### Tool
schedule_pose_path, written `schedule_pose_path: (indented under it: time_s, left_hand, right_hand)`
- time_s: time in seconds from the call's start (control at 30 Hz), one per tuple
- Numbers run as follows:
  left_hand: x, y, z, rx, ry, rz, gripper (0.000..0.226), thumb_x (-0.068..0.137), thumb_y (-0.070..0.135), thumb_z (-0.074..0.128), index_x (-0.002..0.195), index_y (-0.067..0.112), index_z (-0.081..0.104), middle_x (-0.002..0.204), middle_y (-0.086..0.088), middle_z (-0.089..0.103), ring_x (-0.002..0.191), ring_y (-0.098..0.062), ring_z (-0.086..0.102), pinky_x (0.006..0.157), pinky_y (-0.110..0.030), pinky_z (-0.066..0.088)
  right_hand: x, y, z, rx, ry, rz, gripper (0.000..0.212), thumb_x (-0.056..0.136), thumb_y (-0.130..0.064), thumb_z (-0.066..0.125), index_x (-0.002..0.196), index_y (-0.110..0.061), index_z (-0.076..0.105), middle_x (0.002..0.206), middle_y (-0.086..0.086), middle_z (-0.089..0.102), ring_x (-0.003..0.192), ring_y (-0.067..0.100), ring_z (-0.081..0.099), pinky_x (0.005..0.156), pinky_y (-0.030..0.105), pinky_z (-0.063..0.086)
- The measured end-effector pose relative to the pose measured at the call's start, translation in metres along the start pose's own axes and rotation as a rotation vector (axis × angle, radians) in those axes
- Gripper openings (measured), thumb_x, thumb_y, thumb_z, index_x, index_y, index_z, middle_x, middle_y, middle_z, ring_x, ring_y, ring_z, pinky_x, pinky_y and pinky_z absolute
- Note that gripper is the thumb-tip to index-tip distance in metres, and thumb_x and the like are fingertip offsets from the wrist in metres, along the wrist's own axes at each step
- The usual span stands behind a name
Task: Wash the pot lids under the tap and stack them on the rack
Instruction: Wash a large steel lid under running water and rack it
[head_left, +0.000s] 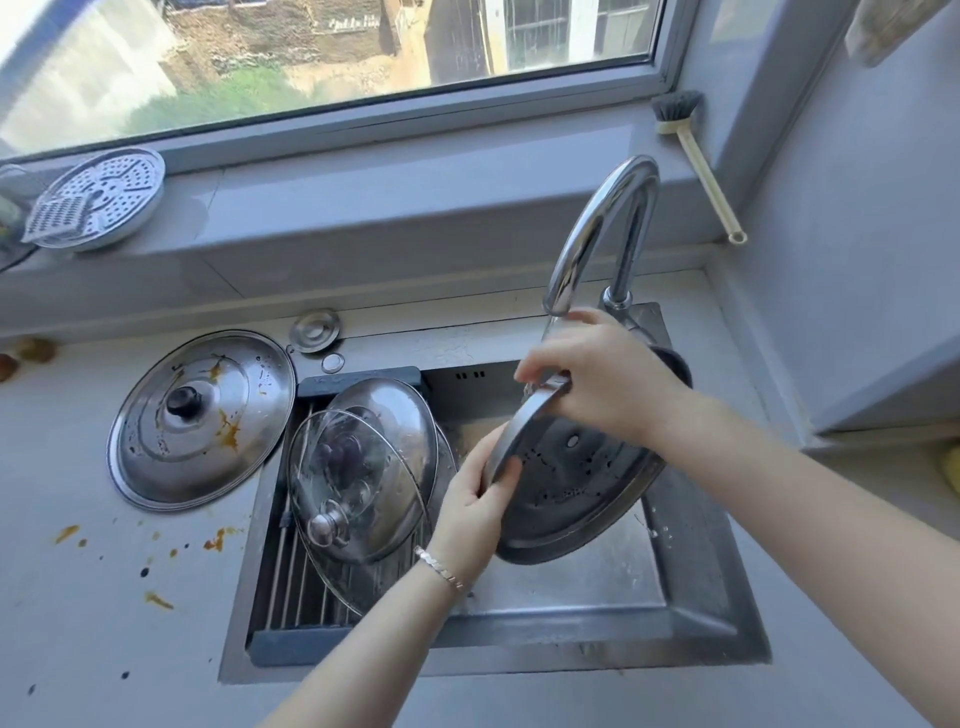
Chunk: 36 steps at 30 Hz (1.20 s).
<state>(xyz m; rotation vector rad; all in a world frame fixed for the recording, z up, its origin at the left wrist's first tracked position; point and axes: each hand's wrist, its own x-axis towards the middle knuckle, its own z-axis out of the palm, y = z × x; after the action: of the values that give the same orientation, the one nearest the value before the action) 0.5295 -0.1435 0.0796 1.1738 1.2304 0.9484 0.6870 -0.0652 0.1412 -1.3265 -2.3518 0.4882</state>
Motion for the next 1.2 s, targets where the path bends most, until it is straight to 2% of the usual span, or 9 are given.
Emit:
schedule_pose_path:
  time_s: [0.13,0.27,0.37,0.47,0.53,0.73,0.93,1.1,1.2]
  left_hand:
    - [0.002,-0.01,-0.001,-0.394,0.271,-0.295,0.025,0.096,0.029,0.045,0.119,0.027,0.056,0.113,0.004,0.066,0.107,-0.017,0.062,0.088,-0.034,0.051]
    - [0.003,-0.015,-0.009,-0.687,0.303,-0.553,0.05,0.094,0.05,0.037,0.128,0.017,0.052,0.116,-0.01,0.067,0.105,-0.027,0.064,0.085,-0.04,0.052]
    - [0.006,-0.014,-0.002,-0.722,0.296,-0.554,0.053,0.095,0.051,0.032,0.124,0.013,0.056,0.118,-0.012,0.065,0.11,-0.026,0.061,0.097,-0.041,0.046]
    - [0.011,-0.014,0.0,-0.784,0.281,-0.572,0.054,0.094,0.051,0.032,0.126,0.014,0.054,0.124,-0.012,0.062,0.114,-0.024,0.058,0.096,-0.038,0.045]
    - [0.012,-0.017,-0.005,-0.812,0.283,-0.596,0.056,0.093,0.053,0.035,0.129,0.013,0.051,0.127,-0.014,0.06,0.114,-0.027,0.058,0.091,-0.039,0.048]
    - [0.003,-0.035,-0.011,-0.736,0.326,-0.624,0.06,0.089,0.056,0.042,0.134,0.017,0.047,0.125,-0.015,0.061,0.112,-0.034,0.06,0.099,-0.054,0.044]
    - [0.017,-0.008,0.005,-0.81,0.315,-0.545,0.05,0.097,0.045,0.03,0.125,0.011,0.054,0.115,-0.013,0.066,0.106,-0.024,0.061,0.091,-0.04,0.046]
    - [0.012,-0.007,-0.007,-0.757,0.302,-0.586,0.051,0.095,0.048,0.034,0.128,0.015,0.053,0.114,-0.014,0.067,0.103,-0.029,0.065,0.086,-0.045,0.053]
    - [0.011,-0.002,-0.001,-0.761,0.287,-0.579,0.047,0.097,0.046,0.032,0.126,0.016,0.054,0.106,-0.012,0.071,0.092,-0.024,0.069,0.074,-0.036,0.057]
  right_hand:
    - [-0.018,0.017,0.051,0.096,0.355,0.255,0.025,0.085,-0.011,0.057,0.108,-0.008,0.068,0.119,0.009,0.063,0.118,0.024,0.053,0.108,0.037,0.034]
    - [-0.04,0.027,0.088,0.087,0.058,0.719,0.058,0.097,-0.034,0.037,0.147,-0.009,0.021,0.157,0.009,0.014,0.145,0.019,0.008,0.119,0.033,0.004]
    - [-0.045,0.003,0.109,-0.056,-0.152,0.518,0.074,0.093,-0.058,0.015,0.15,-0.013,-0.002,0.157,0.007,-0.012,0.143,0.018,-0.018,0.116,0.035,-0.012]
    - [-0.05,-0.023,0.121,-0.057,-0.225,0.039,0.074,0.088,-0.06,-0.004,0.148,-0.021,0.013,0.156,0.001,0.007,0.142,0.018,-0.001,0.117,0.038,-0.002]
    - [-0.053,-0.017,0.115,-0.119,-0.293,-0.065,0.076,0.084,-0.065,-0.004,0.147,-0.024,0.005,0.154,-0.003,0.0,0.143,0.017,0.001,0.113,0.036,-0.006]
    - [-0.047,0.037,0.091,-0.26,-0.241,0.549,0.098,0.066,-0.073,-0.01,0.146,-0.016,-0.018,0.148,0.003,-0.031,0.142,0.018,-0.023,0.111,0.036,-0.019]
    - [-0.046,-0.02,0.106,-0.07,-0.376,-0.071,0.078,0.082,-0.065,0.005,0.144,-0.021,-0.012,0.147,-0.01,-0.019,0.141,0.01,-0.018,0.113,0.029,-0.017]
    - [-0.014,0.027,0.083,-0.169,-0.219,0.432,0.084,0.082,-0.064,0.005,0.149,-0.015,-0.008,0.153,-0.001,-0.021,0.144,0.012,-0.016,0.114,0.032,-0.013]
    - [-0.012,0.002,0.095,-0.123,-0.242,0.218,0.077,0.087,-0.058,0.007,0.149,-0.013,-0.005,0.152,-0.001,-0.02,0.14,0.011,-0.02,0.114,0.033,-0.015]
